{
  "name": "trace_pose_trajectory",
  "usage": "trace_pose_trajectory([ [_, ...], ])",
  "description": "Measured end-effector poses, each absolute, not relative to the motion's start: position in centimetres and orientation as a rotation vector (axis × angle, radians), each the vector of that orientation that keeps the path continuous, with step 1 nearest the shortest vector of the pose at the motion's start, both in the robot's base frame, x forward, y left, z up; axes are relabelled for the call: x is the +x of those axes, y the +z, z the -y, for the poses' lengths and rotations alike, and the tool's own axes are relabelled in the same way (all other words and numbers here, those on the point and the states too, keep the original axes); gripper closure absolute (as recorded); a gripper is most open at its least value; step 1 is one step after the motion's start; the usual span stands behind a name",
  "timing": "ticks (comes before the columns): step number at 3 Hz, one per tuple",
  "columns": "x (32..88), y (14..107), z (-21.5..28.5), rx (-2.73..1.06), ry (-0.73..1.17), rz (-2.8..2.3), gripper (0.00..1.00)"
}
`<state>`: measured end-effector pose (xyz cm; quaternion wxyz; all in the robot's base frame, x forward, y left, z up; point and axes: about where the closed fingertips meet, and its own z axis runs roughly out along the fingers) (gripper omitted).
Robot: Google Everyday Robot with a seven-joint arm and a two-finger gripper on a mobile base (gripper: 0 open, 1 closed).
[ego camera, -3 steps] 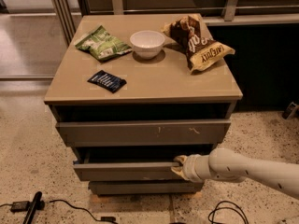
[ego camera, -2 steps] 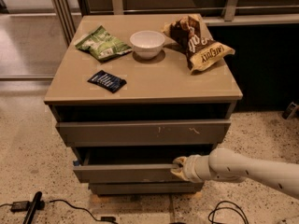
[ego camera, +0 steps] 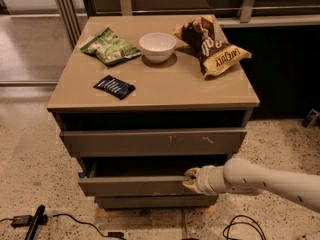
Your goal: Open middle drawer
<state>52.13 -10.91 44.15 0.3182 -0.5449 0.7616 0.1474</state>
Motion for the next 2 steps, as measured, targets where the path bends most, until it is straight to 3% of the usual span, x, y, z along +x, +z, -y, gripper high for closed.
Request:
trace_pose_trajectory([
  [2,52.13,44.15,10.90,-1.434,0.388,-2.004,0.27],
])
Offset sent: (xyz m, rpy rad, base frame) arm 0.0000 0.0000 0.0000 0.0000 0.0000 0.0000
